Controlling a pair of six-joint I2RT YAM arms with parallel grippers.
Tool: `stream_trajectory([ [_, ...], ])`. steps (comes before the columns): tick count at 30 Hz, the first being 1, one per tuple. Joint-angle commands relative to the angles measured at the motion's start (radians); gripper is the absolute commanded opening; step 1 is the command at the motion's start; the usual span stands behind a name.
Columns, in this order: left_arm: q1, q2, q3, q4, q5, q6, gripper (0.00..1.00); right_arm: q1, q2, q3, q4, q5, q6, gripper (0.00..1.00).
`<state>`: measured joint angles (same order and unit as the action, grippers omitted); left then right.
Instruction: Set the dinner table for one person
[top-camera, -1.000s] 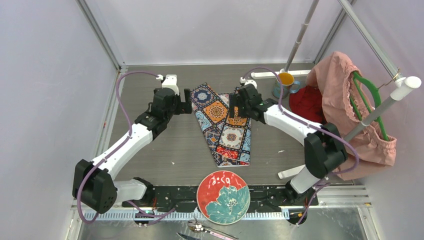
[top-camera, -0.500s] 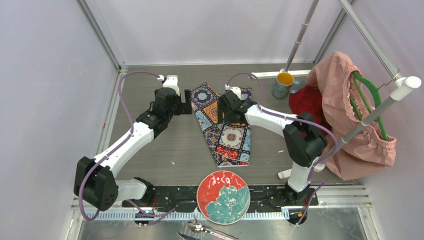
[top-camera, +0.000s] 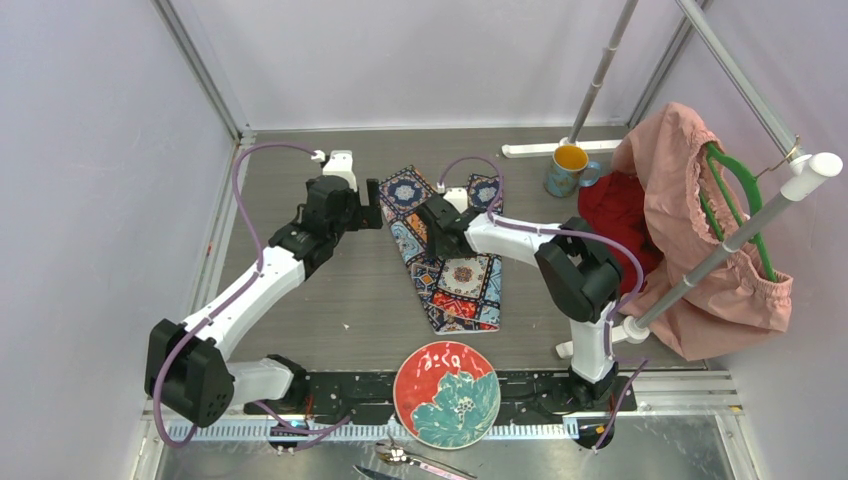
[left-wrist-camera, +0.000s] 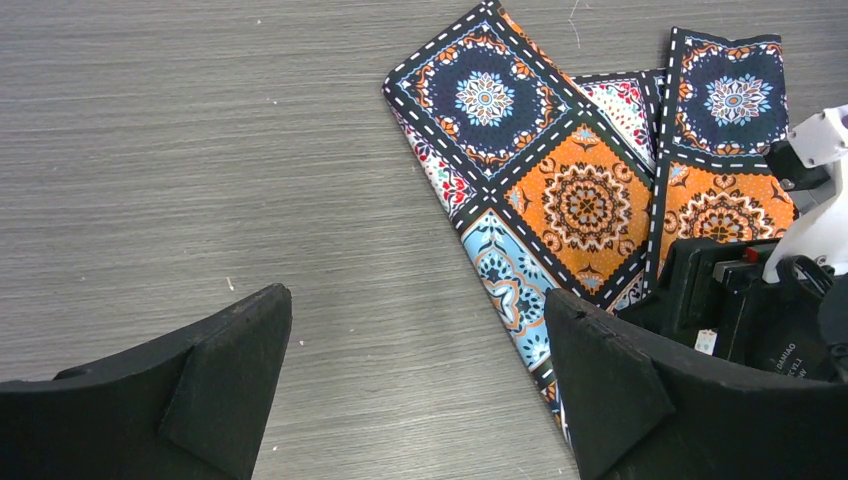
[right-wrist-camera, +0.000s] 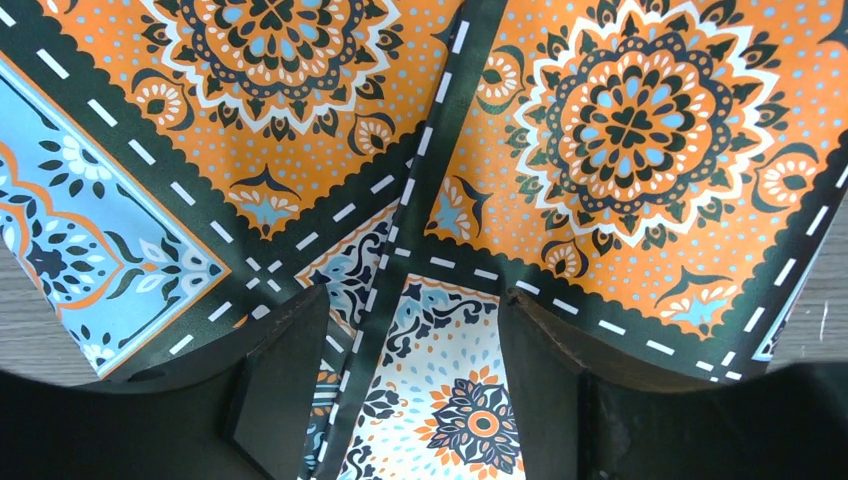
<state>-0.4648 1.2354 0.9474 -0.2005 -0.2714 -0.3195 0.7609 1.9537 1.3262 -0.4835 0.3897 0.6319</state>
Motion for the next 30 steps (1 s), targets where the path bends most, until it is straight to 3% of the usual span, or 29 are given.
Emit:
stream_trajectory([
  [1, 0.000, -0.030, 0.039, 0.003, -0.019, -0.011, 0.98, 0.004, -0.001, 0.033, -0.032, 0.060, 0.075, 0.66],
  [5, 0.000, -0.028, 0.043, 0.004, -0.013, -0.014, 0.97, 0.005, 0.004, 0.045, -0.071, 0.093, 0.093, 0.56],
  [16, 0.000, 0.033, 0.073, -0.014, 0.042, -0.058, 0.96, 0.005, 0.007, 0.062, -0.152, 0.154, 0.121, 0.52],
  [24, 0.000, 0.049, 0.097, -0.058, 0.016, -0.059, 0.95, 0.006, 0.043, 0.043, -0.179, 0.151, 0.138, 0.11],
  [26, 0.000, 0.042, 0.095, -0.056, 0.016, -0.059, 0.95, 0.005, 0.052, 0.038, -0.193, 0.163, 0.148, 0.05],
  [30, 0.000, 0.036, 0.093, -0.053, 0.012, -0.058, 0.95, 0.005, 0.043, 0.022, -0.237, 0.225, 0.164, 0.02],
])
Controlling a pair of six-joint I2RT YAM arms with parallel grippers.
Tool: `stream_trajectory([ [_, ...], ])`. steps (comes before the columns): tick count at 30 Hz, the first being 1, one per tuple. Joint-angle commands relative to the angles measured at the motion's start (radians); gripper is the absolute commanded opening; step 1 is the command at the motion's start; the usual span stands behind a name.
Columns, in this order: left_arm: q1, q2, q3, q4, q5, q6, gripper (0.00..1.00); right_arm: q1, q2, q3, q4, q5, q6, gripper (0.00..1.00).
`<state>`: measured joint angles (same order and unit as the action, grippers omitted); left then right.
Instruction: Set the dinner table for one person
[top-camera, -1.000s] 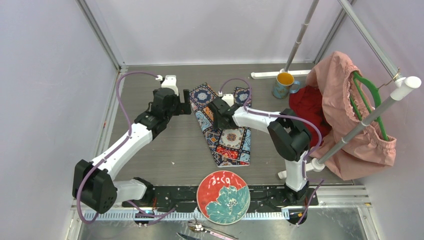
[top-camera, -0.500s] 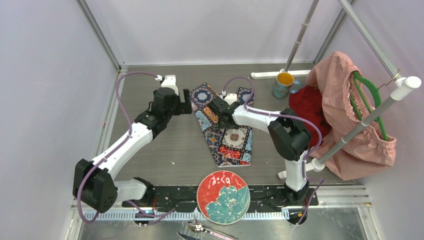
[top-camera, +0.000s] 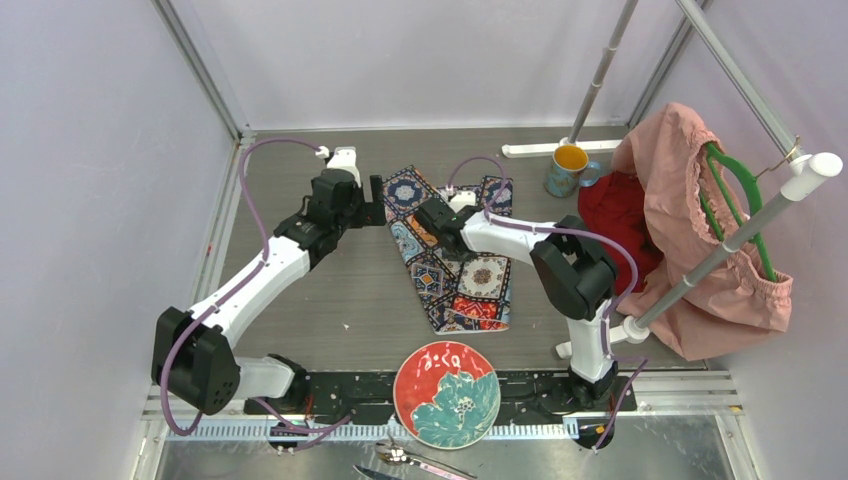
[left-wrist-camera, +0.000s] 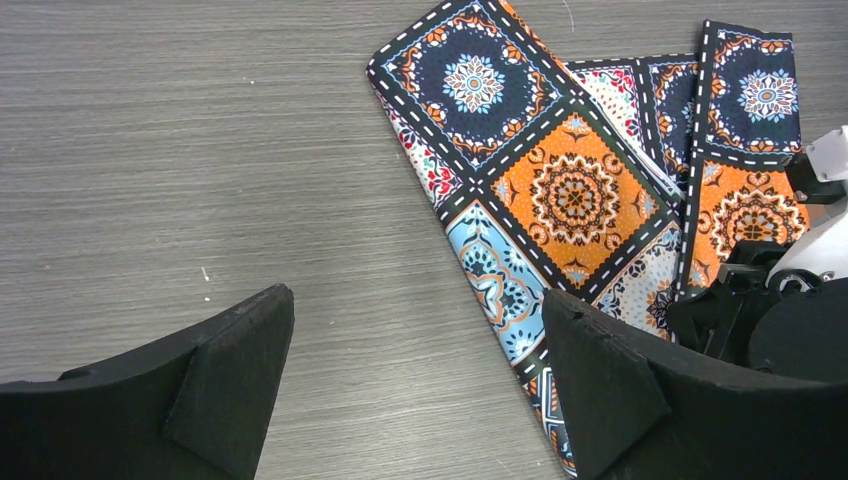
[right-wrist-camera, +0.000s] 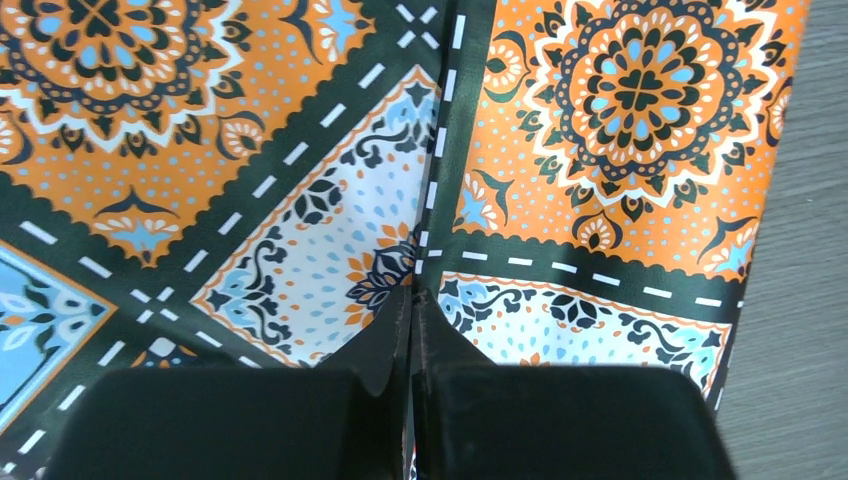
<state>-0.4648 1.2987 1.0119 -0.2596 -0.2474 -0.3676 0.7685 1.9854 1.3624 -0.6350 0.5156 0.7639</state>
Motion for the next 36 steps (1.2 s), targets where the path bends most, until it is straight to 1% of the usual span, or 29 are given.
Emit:
stream_trajectory([
  [1, 0.000, -0.027, 0.028, 0.006, -0.013, -0.009, 0.95, -0.002, 0.006, -0.018, -0.098, 0.121, 0.036, 0.02],
  [7, 0.000, -0.024, 0.033, -0.001, -0.016, -0.005, 0.95, -0.023, -0.041, -0.082, -0.158, 0.195, 0.074, 0.02],
  [18, 0.000, -0.024, 0.036, -0.001, -0.013, -0.003, 0.95, -0.096, -0.183, -0.239, -0.212, 0.238, 0.129, 0.02],
  [25, 0.000, -0.021, 0.040, -0.004, -0.009, -0.004, 0.95, -0.158, -0.248, -0.273, -0.237, 0.271, 0.129, 0.04],
  [29, 0.000, -0.022, 0.040, -0.007, -0.009, -0.004, 0.95, -0.227, -0.266, -0.289, -0.213, 0.268, 0.097, 0.07],
  [33, 0.000, -0.021, 0.042, -0.008, -0.010, -0.002, 0.95, -0.293, -0.267, -0.289, -0.182, 0.259, 0.059, 0.08],
  [36, 0.000, -0.024, 0.043, -0.010, -0.012, 0.000, 0.95, -0.313, -0.279, -0.277, -0.182, 0.265, 0.047, 0.08],
])
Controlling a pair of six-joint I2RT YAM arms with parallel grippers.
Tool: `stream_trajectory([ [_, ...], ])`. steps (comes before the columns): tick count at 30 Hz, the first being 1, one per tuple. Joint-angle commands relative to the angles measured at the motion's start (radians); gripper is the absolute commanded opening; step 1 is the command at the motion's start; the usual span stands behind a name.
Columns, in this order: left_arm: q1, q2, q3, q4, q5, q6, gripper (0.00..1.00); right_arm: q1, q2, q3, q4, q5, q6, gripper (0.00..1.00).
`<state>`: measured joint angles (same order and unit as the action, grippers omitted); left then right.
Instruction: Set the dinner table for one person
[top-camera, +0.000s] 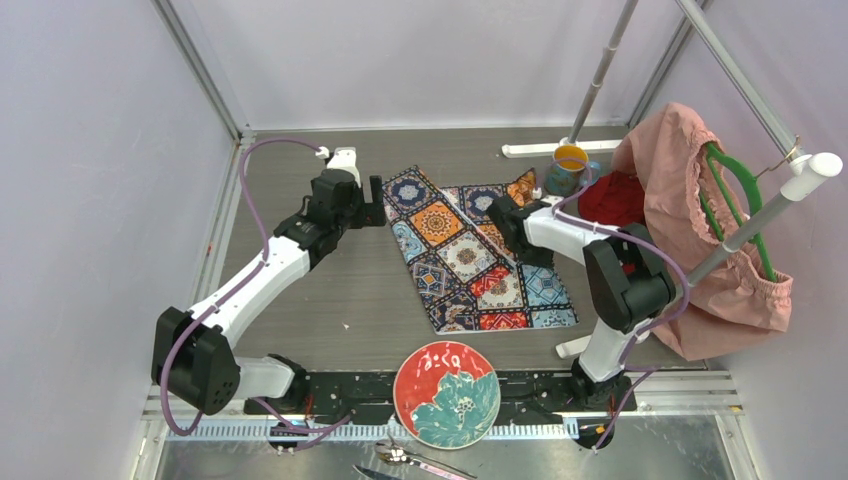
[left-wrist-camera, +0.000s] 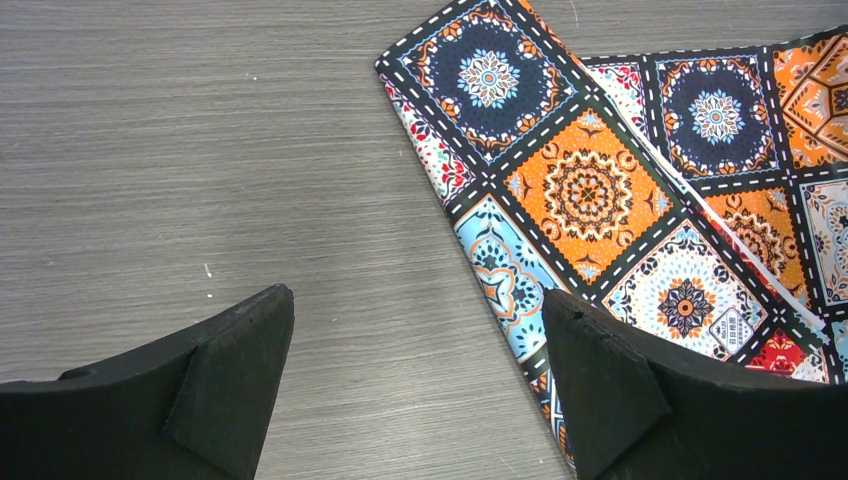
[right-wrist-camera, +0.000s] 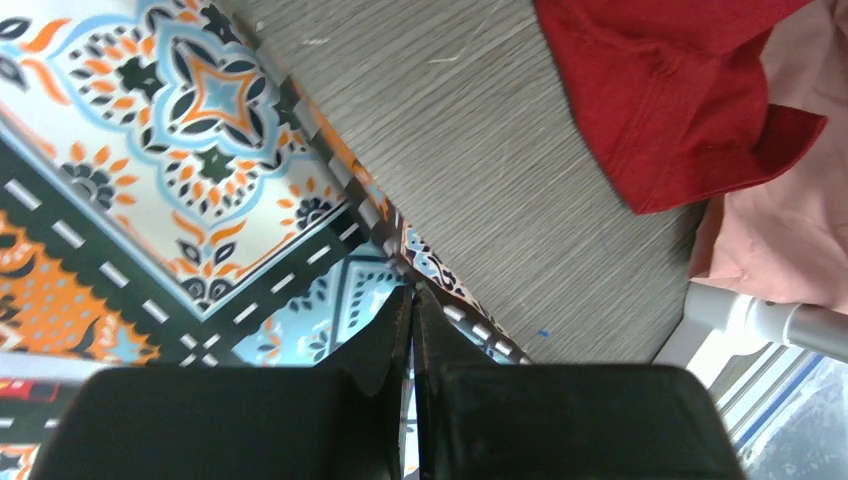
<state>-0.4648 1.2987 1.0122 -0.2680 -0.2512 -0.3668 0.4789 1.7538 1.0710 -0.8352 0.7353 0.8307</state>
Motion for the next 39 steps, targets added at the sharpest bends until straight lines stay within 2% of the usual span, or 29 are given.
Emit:
stream_trajectory([
  [1, 0.000, -0.024, 0.042, -0.001, -0.009, 0.000, 0.95, -0.024, -0.055, 0.020, 0.014, 0.050, -0.023, 0.08],
  [5, 0.000, -0.021, 0.043, 0.001, -0.006, 0.000, 0.95, -0.023, -0.107, 0.053, 0.004, 0.037, -0.053, 0.12],
  [10, 0.000, -0.012, 0.045, 0.002, 0.004, -0.003, 0.95, -0.021, -0.207, 0.084, 0.022, -0.031, -0.129, 0.24],
  [12, 0.000, -0.007, 0.048, 0.003, 0.015, -0.006, 0.95, -0.019, -0.266, 0.063, 0.078, -0.128, -0.169, 0.37],
  [18, 0.000, -0.001, 0.055, -0.004, 0.037, -0.013, 0.95, -0.020, -0.313, -0.031, 0.207, -0.325, -0.196, 0.55],
  [25, 0.001, 0.002, 0.057, -0.003, 0.058, -0.015, 0.95, -0.021, -0.272, -0.124, 0.309, -0.470, -0.154, 0.56],
  [30, 0.000, -0.002, 0.057, -0.003, 0.058, -0.015, 0.95, -0.020, -0.265, -0.190, 0.363, -0.506, -0.114, 0.56],
  [39, 0.000, -0.001, 0.057, -0.010, 0.050, -0.011, 0.95, -0.021, -0.221, -0.207, 0.406, -0.535, -0.098, 0.56],
])
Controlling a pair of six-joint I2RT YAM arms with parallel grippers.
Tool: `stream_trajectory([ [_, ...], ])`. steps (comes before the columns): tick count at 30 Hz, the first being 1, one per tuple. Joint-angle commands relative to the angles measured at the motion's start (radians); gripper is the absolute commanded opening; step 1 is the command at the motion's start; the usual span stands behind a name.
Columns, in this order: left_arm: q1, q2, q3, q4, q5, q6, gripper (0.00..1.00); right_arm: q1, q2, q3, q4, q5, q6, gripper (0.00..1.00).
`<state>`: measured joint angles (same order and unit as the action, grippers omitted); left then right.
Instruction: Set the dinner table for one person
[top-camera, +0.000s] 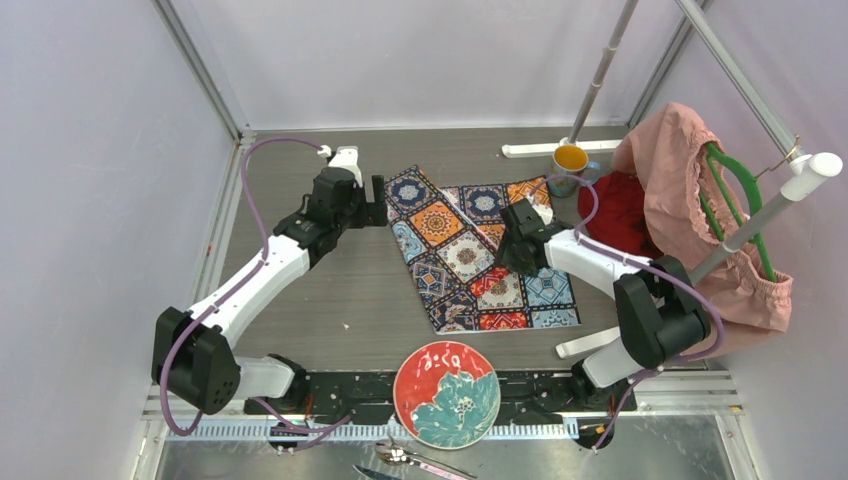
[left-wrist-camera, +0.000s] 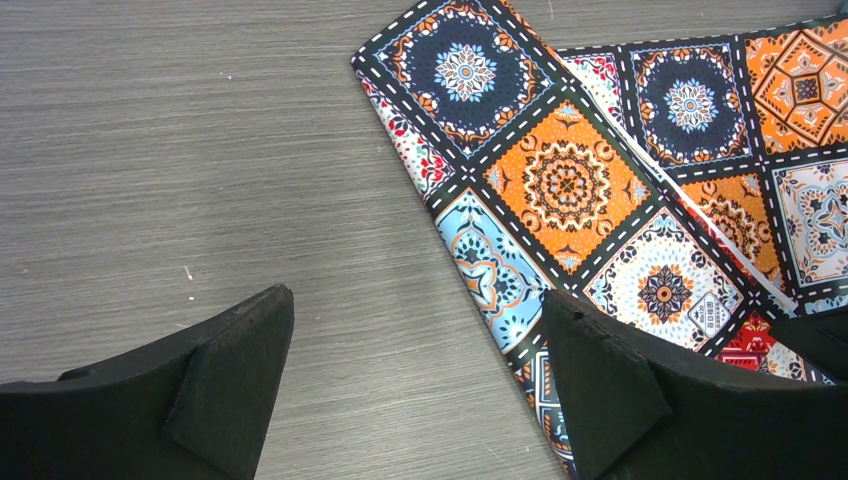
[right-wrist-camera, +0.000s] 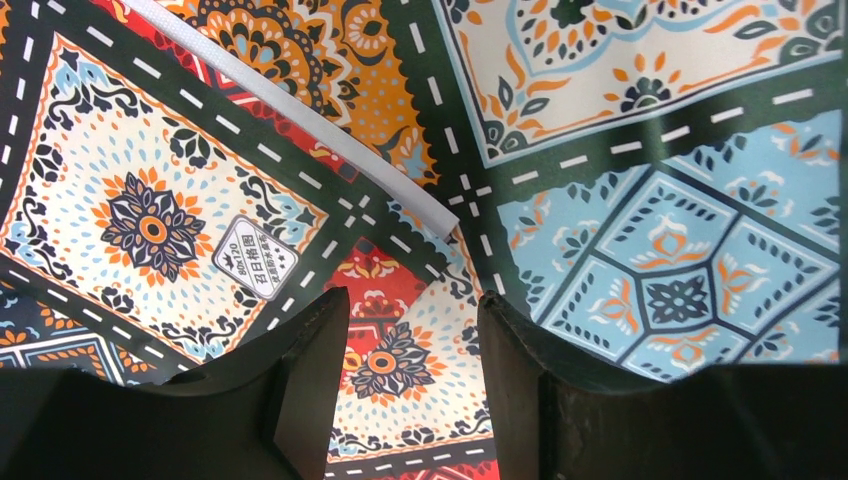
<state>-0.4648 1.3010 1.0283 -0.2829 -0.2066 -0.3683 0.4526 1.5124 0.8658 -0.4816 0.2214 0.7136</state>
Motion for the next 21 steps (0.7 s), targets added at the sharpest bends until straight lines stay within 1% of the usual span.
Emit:
stream_trajectory([
  [1, 0.000, -0.004, 0.041, 0.005, 0.005, -0.009, 0.95, 0.005, 0.027, -0.002, 0.056, -0.022, 0.019, 0.55],
  [13, 0.000, -0.018, 0.038, -0.001, -0.003, -0.011, 0.95, 0.006, 0.079, -0.018, 0.126, -0.034, 0.021, 0.53],
  [20, 0.000, -0.027, 0.039, -0.008, -0.012, -0.010, 0.95, 0.005, 0.110, -0.008, 0.149, -0.070, 0.015, 0.42],
  [21, 0.000, -0.028, 0.040, -0.008, -0.013, -0.011, 0.95, 0.005, 0.112, -0.007, 0.151, -0.073, 0.014, 0.39],
])
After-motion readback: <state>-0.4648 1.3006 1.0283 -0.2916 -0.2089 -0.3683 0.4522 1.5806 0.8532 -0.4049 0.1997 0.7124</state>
